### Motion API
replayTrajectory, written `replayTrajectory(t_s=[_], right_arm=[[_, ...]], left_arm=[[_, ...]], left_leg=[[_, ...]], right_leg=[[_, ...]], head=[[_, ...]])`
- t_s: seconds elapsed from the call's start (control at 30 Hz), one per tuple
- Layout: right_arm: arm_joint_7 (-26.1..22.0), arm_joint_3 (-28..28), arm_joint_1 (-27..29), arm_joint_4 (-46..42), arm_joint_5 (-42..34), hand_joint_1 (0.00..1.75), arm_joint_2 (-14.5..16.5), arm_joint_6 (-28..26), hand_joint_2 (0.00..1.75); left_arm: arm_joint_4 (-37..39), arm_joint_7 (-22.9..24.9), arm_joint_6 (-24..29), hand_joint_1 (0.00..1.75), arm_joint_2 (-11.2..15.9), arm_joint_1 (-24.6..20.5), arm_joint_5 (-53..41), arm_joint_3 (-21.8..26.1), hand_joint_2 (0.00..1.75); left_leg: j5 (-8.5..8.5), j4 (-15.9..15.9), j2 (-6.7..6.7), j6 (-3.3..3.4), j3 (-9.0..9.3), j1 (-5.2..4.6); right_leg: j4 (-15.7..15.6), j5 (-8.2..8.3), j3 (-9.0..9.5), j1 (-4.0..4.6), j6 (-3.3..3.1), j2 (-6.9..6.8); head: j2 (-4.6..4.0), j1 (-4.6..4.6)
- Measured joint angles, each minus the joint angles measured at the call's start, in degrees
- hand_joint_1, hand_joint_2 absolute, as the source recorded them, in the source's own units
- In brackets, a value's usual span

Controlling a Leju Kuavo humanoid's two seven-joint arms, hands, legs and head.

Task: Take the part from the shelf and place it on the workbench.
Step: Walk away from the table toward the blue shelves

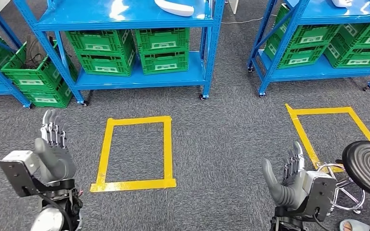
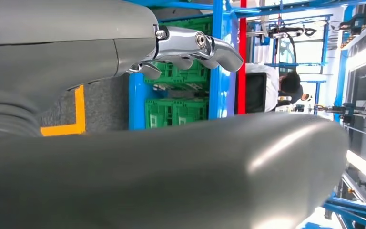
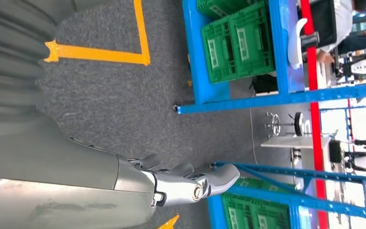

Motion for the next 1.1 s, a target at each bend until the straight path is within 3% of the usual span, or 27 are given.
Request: replayTrajectory(t_s=[0.07, 0.1, 0.13, 0.2, 0.27, 0.33, 0.4, 0.47, 0.5, 0.53, 0.6, 0.67, 0.73, 0.8, 0.87, 0.93, 0.97, 1.0, 1.03, 1.1], right_arm=[[0.2, 0.2, -0.2, 0.0, 0.1, 0.0, 0.1, 0.0, 0.0], [0.3, 0.3, -0.2, 0.0, 0.2, 0.0, 0.2, -0.1, 0.0], [0.3, 0.3, -0.3, 0.0, 0.2, 0.0, 0.2, -0.1, 0.0], [0.3, 0.4, -0.4, 0.0, 0.2, 0.0, 0.2, -0.1, 0.0], [0.3, 0.5, -0.4, -0.1, 0.2, 0.0, 0.2, -0.2, 0.0], [0.3, 0.6, -0.5, -0.1, 0.3, 0.0, 0.2, -0.3, 0.0], [0.3, 0.7, -0.6, -0.1, 0.3, 0.0, 0.2, -0.4, 0.0], [0.4, 0.7, -0.5, -0.1, 0.3, 0.0, 0.2, -0.5, 0.0], [0.4, 0.7, -0.4, -0.1, 0.3, 0.0, 0.2, -0.6, 0.0], [0.4, 0.7, -0.4, -0.1, 0.3, 0.0, 0.2, -0.6, 0.0], [0.5, 0.7, -0.5, -0.1, 0.3, 0.0, 0.2, -0.7, 0.0], [0.6, 0.7, -0.6, -0.2, 0.3, 0.0, 0.3, -0.8, 0.0], [0.6, 0.8, -0.7, -0.3, 0.4, 0.0, 0.3, -0.9, 0.0], [0.7, 0.8, -0.7, -0.3, 0.4, 0.0, 0.3, -0.9, 0.0], [0.8, 0.8, -0.8, -0.3, 0.3, 0.0, 0.4, -0.9, 0.0], [0.9, 0.8, -0.7, -0.2, 0.2, 0.0, 0.4, -0.9, 0.0], [0.9, 0.8, -0.7, -0.2, 0.2, 0.0, 0.4, -0.9, 0.0], [1.0, 0.8, -0.7, -0.1, 0.1, 0.0, 0.4, -0.9, 0.0], [1.0, 0.8, -0.7, -0.1, 0.0, 0.0, 0.4, -0.9, 0.0], [1.1, 0.8, -0.7, 0.0, -0.2, 0.0, 0.4, -1.0, 0.0]], left_arm=[[0.0, 0.0, -0.1, 0.0, 0.0, 0.0, 0.0, 0.0, 0.0], [0.0, 0.0, -0.1, 0.0, 0.0, -0.1, 0.0, 0.0, 0.0], [-0.1, 0.0, -0.2, 0.0, 0.0, -0.1, 0.0, 0.0, 0.0], [-0.3, 0.0, -0.2, 0.0, 0.0, -0.1, -0.1, 0.0, 0.0], [-0.4, 0.0, -0.3, 0.0, 0.0, -0.1, -0.1, 0.1, 0.0], [-0.6, 0.0, -0.5, 0.0, 0.0, -0.1, -0.2, 0.1, 0.0], [-0.7, 0.1, -0.5, 0.0, 0.0, -0.1, -0.3, 0.1, 0.0], [-0.8, 0.3, -0.6, 0.0, 0.0, 0.0, -0.3, 0.1, 0.0], [-0.8, 0.4, -0.6, 0.0, 0.0, 0.0, -0.3, 0.1, 0.0], [-0.8, 0.4, -0.6, 0.0, 0.0, 0.0, -0.4, 0.1, 0.0], [-0.9, 0.5, -0.6, 0.0, 0.0, -0.1, -0.4, 0.1, 0.0], [-1.0, 0.7, -0.6, 0.0, 0.0, -0.1, -0.5, 0.1, 0.0], [-1.1, 0.8, -0.6, 0.0, 0.0, -0.1, -0.5, 0.1, 0.0], [-1.3, 0.8, -0.5, 0.0, 0.0, -0.1, -0.5, 0.1, 0.0], [-1.3, 0.8, -0.5, 0.0, 0.1, -0.2, -0.5, 0.1, 0.0], [-1.3, 0.9, -0.5, 0.0, 0.2, -0.1, -0.5, 0.1, 0.0], [-1.3, 0.9, -0.5, 0.0, 0.2, 0.0, -0.5, 0.1, 0.0], [-1.3, 0.9, -0.5, 0.0, 0.2, 0.0, -0.5, 0.1, 0.0], [-1.2, 0.9, -0.5, 0.0, 0.3, 0.0, -0.5, 0.1, 0.0], [-1.2, 0.9, -0.5, 0.0, 0.3, -0.1, -0.5, 0.1, 0.0]], left_leg=[[3.01, -6.6, 0.29, -1.38, 3.38, 0.89], [3.73, -9.4, 0.25, -1.76, 5.02, 1.16], [3.73, -10.8, 0.12, -1.66, 5.92, 1.29], [3.25, -10.7, -0.21, -0.68, 6.16, 1.31], [3.17, -10.3, -0.37, 0.35, 5.85, 1.27], [3.25, -10.4, -0.48, 1.03, 5.8, 1.14], [3.29, -10.4, -0.5, 1.36, 5.72, 0.79], [3.28, -10.4, -0.54, 1.61, 5.67, 0.22], [3.27, -10.4, -0.61, 1.74, 5.69, -0.13], [3.28, -10.4, -0.68, 1.85, 5.74, -0.49], [3.36, -10.6, -0.79, 2.04, 5.82, -0.95], [3.59, -10.9, -0.74, 1.9, 5.71, -0.84], [3.92, -11.3, -0.6, 1.42, 5.66, -0.64], [3.42, -10.7, -0.44, 0.98, 5.24, -0.73], [0.85, -6.3, -0.31, 0.59, 3.12, -0.68], [-2.13, 0.5, -0.18, 0.12, 0.02, -0.43], [-2.62, 2.4, -0.1, -0.07, -0.92, -0.31], [-2.13, 2.5, 0.01, -0.21, -0.88, -0.23], [-0.7, 0.2, 0.13, -0.3, 0.37, -0.17], [2.16, -7.3, 0.43, -0.27, 4.54, -0.15]], right_leg=[[1.2, -0.82, -0.09, -0.83, 1.3, 0.01], [2.1, -1.38, -0.39, -1.0, 2.07, 0.04], [2.8, -1.8, -0.7, -0.99, 2.71, 0.09], [3.6, -2.22, -1.08, -0.83, 3.48, 0.19], [4.1, -2.57, -1.54, -1.01, 3.8, 0.23], [7.7, -4.73, -3.54, -1.08, 3.96, 0.26], [15.1, -7.97, -7.12, -0.79, 3.75, 0.29], [20.1, -8.84, -9.86, -0.28, 3.07, 0.33], [19.6, -7.74, -9.84, 0.09, 2.42, 0.38], [17.0, -5.87, -8.83, 0.58, 1.52, 0.48], [9.6, -2.72, -5.69, 1.72, -0.86, 0.65], [5.4, -1.75, -3.59, 2.6, -2.38, 0.63], [4.3, -1.3, -2.92, 2.85, -2.54, 0.58], [2.8, -0.54, -2.25, 2.4, -2.04, 0.43], [1.7, 0.0, -1.71, 1.91, -1.62, 0.26], [1.6, 0.04, -1.8, 1.83, -1.63, 0.23], [1.7, 0.03, -1.88, 1.82, -1.57, 0.22], [1.8, 0.0, -1.93, 1.79, -1.45, 0.22], [1.9, -0.07, -1.96, 1.74, -1.27, 0.22], [2.6, -0.42, -2.07, 1.72, -0.63, 0.26]], head=[[0.0, -0.35], [0.0, -0.86], [0.0, -1.24], [0.0, -1.28], [0.0, -0.38], [0.0, 0.35], [0.0, 1.2], [0.0, 1.88], [0.0, 2.15], [0.0, 2.37], [0.0, 2.42], [0.0, 2.24], [0.0, 2.41], [0.0, 2.5], [0.0, 1.86], [0.0, 1.11], [0.0, 0.87], [0.0, 0.66], [0.0, 0.45], [0.0, 0.02]])
